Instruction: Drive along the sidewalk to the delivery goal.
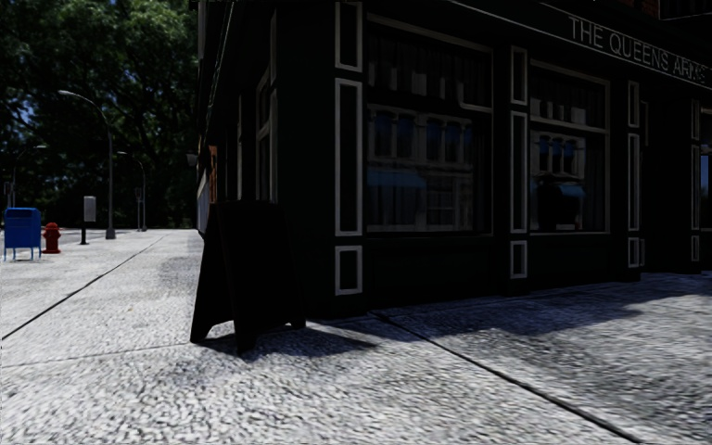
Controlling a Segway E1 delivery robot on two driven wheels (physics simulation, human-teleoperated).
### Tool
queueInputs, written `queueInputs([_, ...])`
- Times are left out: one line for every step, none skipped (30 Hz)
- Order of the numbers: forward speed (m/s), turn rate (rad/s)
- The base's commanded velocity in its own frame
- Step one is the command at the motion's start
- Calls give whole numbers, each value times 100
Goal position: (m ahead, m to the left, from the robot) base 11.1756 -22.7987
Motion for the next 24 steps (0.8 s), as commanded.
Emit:
queueInputs([113,-69])
queueInputs([114,-69])
queueInputs([200,-69])
queueInputs([200,-69])
queueInputs([200,-69])
queueInputs([200,-69])
queueInputs([200,-69])
queueInputs([200,-69])
queueInputs([200,-69])
queueInputs([200,-69])
queueInputs([200,-79])
queueInputs([200,-80])
queueInputs([200,-81])
queueInputs([200,-81])
queueInputs([200,-81])
queueInputs([200,-81])
queueInputs([200,-81])
queueInputs([200,-81])
queueInputs([200,-81])
queueInputs([200,-81])
queueInputs([200,-81])
queueInputs([200,-81])
queueInputs([200,-81])
queueInputs([200,-81])
